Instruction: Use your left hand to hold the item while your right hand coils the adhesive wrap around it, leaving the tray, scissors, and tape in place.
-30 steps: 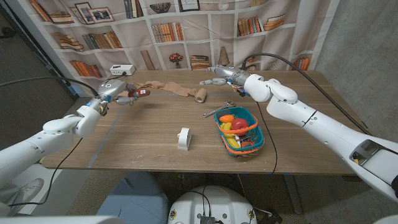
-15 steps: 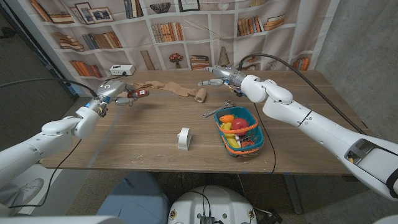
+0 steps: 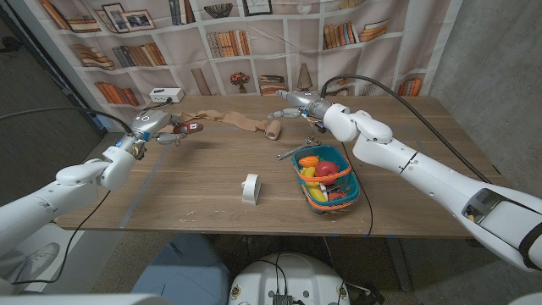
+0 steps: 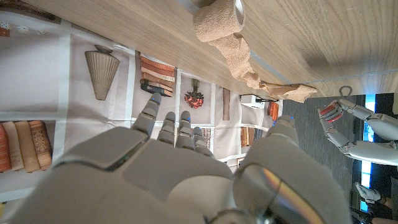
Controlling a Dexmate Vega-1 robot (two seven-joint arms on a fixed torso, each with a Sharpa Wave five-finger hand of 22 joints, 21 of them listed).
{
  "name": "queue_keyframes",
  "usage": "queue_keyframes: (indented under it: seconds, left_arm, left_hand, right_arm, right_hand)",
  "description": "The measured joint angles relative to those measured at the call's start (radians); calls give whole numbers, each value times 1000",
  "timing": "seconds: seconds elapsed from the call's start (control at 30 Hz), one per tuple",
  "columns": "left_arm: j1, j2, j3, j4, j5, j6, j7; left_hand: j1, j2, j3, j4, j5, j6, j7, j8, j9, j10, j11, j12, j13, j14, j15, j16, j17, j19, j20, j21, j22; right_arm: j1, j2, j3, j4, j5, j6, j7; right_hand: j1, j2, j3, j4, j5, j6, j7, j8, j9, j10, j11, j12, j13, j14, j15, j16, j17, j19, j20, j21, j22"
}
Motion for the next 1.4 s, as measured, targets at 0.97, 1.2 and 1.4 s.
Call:
queue_keyframes:
  seconds: [0.97, 1.2, 1.4]
  left_arm:
    - [3, -2, 0, 16, -5, -23, 14]
    - [5, -2, 0, 23, -7, -28, 15]
    - [5, -8, 3, 29, -10, -32, 15]
  left_hand:
    - [2, -2, 0, 0, 0, 0, -1, 2, 0, 9, 2, -7, -7, 0, 0, -8, 3, -7, 0, 11, 0]
    - [2, -2, 0, 0, 0, 0, 0, 1, 0, 9, 2, -8, -10, 0, 0, -8, 3, -7, 0, 15, 0]
    - [1, -1, 0, 0, 0, 2, 1, 0, 0, 9, 2, -8, -12, 0, 0, -8, 3, -7, 0, 15, 0]
  right_arm:
    - [36, 64, -57, 54, -55, -45, -25]
    - [49, 79, -71, 66, -61, -54, -23]
    - [58, 88, -79, 77, -63, -56, -22]
  right_hand:
    - [21, -21, 0, 0, 0, 45, -3, 18, 4, 25, 11, 8, 8, 37, -2, 4, 0, 68, 4, 7, 0]
    - [21, -21, 0, 0, 0, 45, -3, 18, 4, 25, 11, 8, 8, 37, -2, 4, 0, 73, 9, 7, 0]
    - [39, -21, 4, -4, 0, 22, 1, 12, 7, 14, 11, 4, 8, 37, -2, -4, 0, 74, 10, 7, 0]
